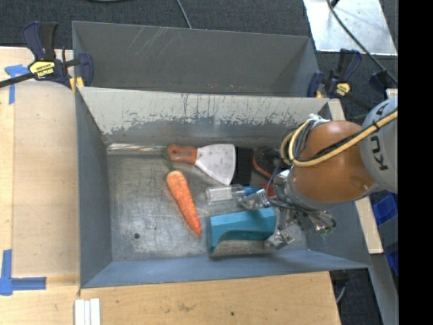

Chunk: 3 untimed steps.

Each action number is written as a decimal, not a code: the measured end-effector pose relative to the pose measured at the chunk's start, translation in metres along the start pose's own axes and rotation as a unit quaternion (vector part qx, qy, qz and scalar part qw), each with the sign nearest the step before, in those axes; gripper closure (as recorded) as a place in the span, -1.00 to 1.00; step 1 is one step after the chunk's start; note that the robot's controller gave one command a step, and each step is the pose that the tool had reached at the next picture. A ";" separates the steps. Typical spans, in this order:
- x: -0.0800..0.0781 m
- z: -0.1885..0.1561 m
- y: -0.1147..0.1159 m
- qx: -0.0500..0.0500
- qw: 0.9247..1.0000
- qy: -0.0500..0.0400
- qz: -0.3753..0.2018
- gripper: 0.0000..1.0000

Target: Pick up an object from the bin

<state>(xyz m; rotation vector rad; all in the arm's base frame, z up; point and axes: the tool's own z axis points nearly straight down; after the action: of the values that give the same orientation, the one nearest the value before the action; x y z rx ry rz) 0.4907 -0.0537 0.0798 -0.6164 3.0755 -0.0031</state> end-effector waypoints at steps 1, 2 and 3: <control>-0.041 0.004 0.055 0.002 0.996 0.005 -0.092 1.00; -0.041 0.004 0.055 0.002 0.996 0.005 -0.092 1.00; -0.046 -0.162 0.055 0.000 0.995 0.000 -0.104 1.00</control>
Offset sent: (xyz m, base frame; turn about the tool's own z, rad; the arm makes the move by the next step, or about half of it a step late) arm 0.0000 0.0000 0.0000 0.0000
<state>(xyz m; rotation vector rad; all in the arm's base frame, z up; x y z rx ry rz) 0.5108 0.0153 0.2415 -0.9329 2.9943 -0.0025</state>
